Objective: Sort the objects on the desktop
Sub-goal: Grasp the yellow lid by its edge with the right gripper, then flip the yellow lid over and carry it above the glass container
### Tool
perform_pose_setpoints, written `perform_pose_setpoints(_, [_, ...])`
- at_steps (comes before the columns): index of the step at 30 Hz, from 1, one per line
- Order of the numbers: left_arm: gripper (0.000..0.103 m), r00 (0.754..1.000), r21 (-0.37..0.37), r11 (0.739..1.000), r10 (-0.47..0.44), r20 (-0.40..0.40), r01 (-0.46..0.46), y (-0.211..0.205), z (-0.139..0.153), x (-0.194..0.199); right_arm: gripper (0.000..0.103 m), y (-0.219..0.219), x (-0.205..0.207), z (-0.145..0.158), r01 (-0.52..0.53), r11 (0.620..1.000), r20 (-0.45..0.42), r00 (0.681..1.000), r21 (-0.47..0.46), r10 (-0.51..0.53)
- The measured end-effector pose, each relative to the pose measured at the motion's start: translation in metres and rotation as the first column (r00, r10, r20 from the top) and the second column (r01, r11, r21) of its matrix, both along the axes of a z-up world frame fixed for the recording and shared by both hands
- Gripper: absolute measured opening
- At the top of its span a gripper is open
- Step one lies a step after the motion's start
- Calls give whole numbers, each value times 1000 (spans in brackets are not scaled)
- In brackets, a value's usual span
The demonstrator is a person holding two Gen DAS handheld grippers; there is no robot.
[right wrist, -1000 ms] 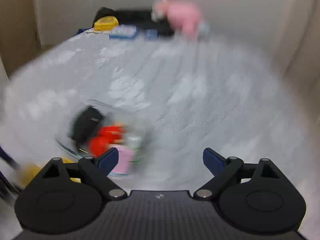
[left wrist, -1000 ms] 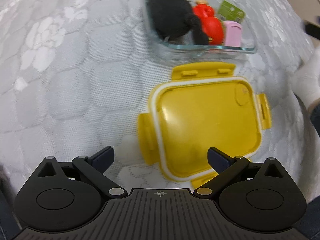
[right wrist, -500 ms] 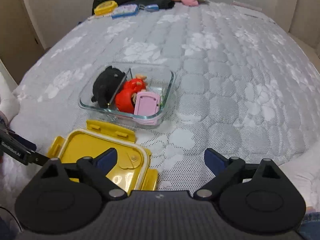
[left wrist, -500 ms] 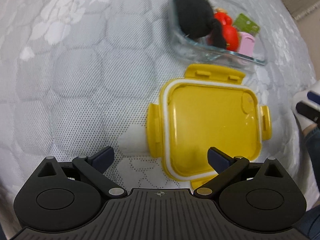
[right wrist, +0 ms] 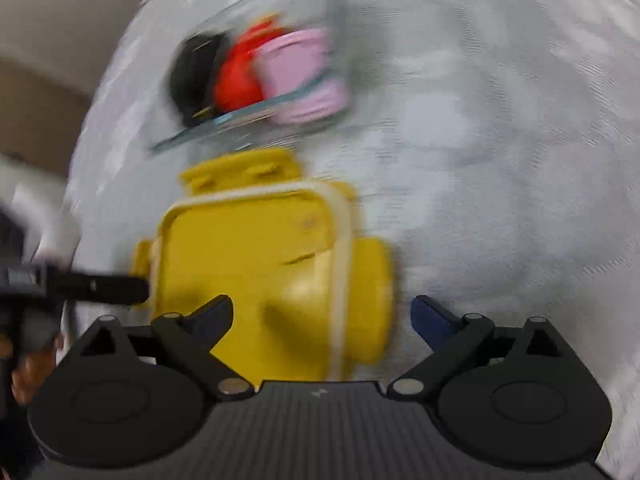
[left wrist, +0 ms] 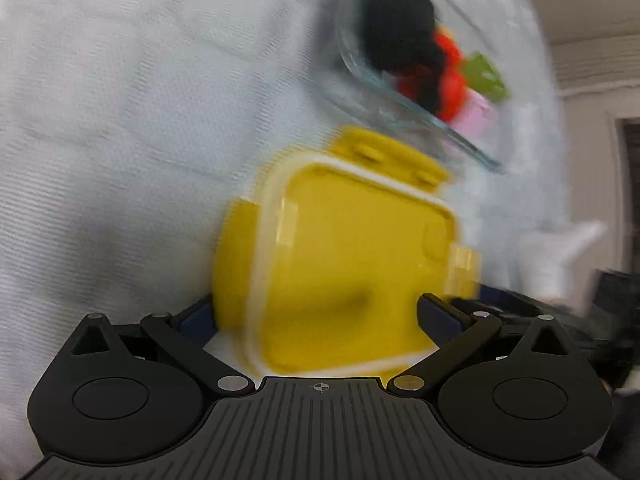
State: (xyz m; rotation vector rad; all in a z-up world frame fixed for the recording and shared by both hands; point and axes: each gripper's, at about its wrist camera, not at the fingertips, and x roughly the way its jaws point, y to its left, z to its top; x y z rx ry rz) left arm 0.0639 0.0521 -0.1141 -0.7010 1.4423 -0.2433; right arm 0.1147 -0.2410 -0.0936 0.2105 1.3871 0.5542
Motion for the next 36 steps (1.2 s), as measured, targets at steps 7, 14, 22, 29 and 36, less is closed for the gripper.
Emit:
perform_pose_setpoints(7, [103,1000,-64,998,19,-15,-20,7,13,2,100,-6,6,16,60,993,-64,996,102,-54])
perform_pose_setpoints(14, [103,987,-234,962,156,44,-142,32,51,35,101,-33,43,56,235,929,-151,968,285,-199])
perform_pose_setpoints(22, [103,968,-364,908,244,62,-205,35,70,84,103,-35,89,54,437,845,-309,886,308,-346])
perform_pose_setpoints(29, [103,954,-446,857,300,26,-257,39,75,92,103,-41,90,73,500,789,-333,857,358,-392])
perform_pose_setpoints(36, [103,900,-406,859,404,162,-312,62,96,91,102,-28,87,111,365,870,29,918,332,-397])
